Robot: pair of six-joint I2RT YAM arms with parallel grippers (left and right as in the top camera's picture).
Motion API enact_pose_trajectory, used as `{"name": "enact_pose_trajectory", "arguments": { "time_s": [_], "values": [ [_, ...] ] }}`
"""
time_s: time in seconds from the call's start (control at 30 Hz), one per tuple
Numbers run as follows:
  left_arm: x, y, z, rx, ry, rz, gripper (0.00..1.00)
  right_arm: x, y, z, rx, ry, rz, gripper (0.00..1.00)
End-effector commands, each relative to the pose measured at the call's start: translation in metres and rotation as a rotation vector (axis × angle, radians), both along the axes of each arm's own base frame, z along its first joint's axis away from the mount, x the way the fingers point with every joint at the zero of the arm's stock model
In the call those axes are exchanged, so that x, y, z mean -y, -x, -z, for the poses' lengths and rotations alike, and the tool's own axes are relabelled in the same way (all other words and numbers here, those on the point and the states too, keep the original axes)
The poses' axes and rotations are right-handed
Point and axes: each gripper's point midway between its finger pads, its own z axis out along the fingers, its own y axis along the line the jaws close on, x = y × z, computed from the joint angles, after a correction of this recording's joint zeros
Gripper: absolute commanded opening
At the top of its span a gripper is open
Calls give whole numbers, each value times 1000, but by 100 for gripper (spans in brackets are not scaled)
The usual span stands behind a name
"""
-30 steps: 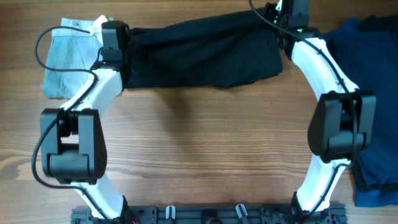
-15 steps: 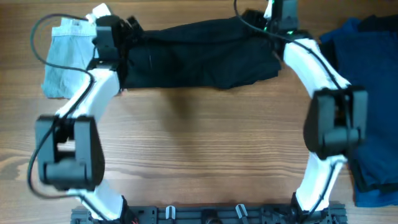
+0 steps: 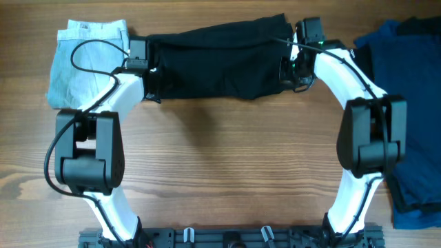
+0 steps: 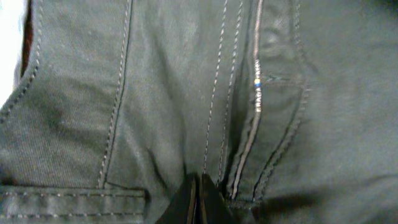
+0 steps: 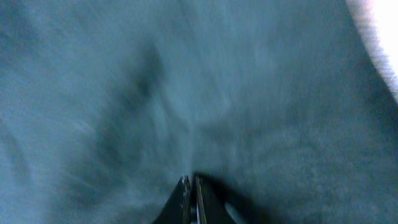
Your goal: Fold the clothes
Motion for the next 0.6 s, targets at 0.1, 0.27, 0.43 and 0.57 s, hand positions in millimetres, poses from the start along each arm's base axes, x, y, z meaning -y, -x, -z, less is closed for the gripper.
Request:
{"name": "enact_pose_trajectory", "arguments": {
  "time_s": [0.1, 0.27, 0.43, 0.57],
  "values": [
    [-27, 25, 19, -116, -141, -58, 4, 38, 40, 46, -156, 184, 160, 4],
    [-32, 55, 26, -237, -171, -49, 4, 54, 98, 48, -379, 239, 190, 4],
    [-3, 49, 16, -185, -187, 60, 4, 45, 98, 6, -316, 226, 161, 4],
    [39, 36, -28, -29, -171, 149, 4, 24, 81, -66, -97, 99, 25, 5]
  ]
}}
